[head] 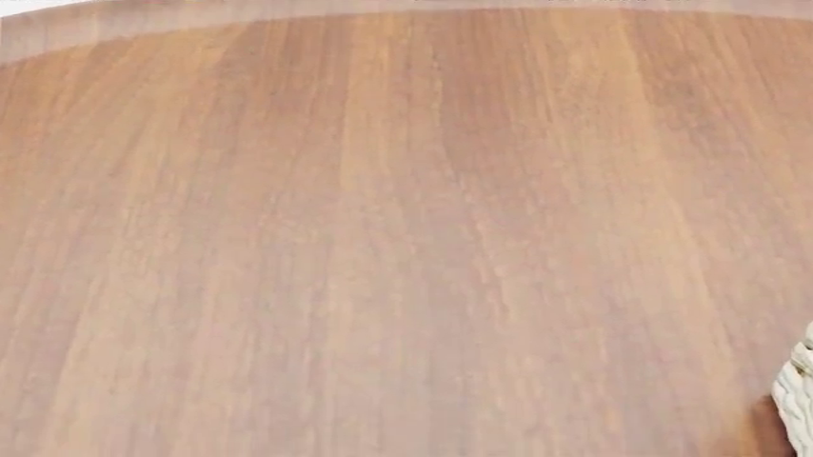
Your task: Pick the milk and place it in the basket.
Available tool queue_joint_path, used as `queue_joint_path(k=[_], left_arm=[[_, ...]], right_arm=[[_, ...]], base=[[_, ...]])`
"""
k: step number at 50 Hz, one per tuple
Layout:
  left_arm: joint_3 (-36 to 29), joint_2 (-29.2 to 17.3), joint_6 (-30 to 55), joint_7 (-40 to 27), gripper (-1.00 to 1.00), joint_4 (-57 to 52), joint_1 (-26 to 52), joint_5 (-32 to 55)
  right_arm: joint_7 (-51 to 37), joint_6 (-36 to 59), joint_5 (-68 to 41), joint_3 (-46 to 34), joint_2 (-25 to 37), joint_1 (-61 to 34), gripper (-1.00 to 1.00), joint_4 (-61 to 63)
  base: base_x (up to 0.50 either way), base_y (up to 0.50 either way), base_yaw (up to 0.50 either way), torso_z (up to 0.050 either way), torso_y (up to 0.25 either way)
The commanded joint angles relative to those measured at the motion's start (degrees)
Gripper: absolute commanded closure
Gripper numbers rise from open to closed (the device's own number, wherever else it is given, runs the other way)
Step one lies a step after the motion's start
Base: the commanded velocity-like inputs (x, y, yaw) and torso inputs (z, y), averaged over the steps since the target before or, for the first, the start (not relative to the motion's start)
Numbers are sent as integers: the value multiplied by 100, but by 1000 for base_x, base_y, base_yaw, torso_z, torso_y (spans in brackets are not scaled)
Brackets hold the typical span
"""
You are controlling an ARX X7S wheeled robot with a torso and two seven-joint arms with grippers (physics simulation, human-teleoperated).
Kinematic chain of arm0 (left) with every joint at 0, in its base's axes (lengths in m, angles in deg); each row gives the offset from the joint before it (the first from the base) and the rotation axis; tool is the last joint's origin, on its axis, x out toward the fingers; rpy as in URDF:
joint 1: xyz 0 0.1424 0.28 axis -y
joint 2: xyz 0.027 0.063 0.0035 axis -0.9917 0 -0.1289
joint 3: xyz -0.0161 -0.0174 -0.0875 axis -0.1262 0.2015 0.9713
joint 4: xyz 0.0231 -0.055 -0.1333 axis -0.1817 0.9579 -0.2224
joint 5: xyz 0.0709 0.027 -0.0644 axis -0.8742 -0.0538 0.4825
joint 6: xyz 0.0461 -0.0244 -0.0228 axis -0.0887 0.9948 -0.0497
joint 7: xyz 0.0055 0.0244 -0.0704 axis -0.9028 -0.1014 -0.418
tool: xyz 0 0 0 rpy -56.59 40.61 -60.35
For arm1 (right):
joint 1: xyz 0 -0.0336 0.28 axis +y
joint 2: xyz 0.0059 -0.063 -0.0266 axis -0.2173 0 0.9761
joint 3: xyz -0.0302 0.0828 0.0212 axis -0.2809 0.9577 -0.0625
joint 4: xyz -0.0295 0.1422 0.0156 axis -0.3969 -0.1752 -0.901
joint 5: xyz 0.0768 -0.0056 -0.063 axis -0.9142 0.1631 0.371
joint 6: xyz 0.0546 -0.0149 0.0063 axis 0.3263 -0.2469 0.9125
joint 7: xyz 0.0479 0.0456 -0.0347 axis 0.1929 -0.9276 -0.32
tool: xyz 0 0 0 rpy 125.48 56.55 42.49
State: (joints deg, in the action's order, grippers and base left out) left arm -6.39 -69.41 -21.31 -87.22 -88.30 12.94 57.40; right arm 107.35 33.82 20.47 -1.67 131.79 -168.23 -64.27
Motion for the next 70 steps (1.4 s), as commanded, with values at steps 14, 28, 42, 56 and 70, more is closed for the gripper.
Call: queue_joint_path(k=[14, 28, 42, 56, 70], left_arm=[[206, 142, -77, 56, -100, 25, -125, -103], [214, 119, -78, 32, -100, 18, -137, -78], [207, 96, -75, 13, -100, 27, -94, -52], [167, 98, -86, 17, -100, 42, -74, -63], [210, 92, -117, 3, -100, 39, -146, -72]], right_arm=[[-37, -1, 47, 167, 98, 280, 100, 344], [-339, 183, -318, 461, 303, 879, 100, 737], [-411, 109, -333, 504, 248, 895, 100, 655], [-499, -42, -315, 560, 189, 839, -100, 563], [-465, -34, -305, 545, 214, 805, -100, 619]], base=[[0, 0, 0, 0, 0], [0, 0, 0, 0, 1], [0, 0, 0, 0, 1], [0, 0, 0, 0, 1], [0, 0, 0, 0, 0]])
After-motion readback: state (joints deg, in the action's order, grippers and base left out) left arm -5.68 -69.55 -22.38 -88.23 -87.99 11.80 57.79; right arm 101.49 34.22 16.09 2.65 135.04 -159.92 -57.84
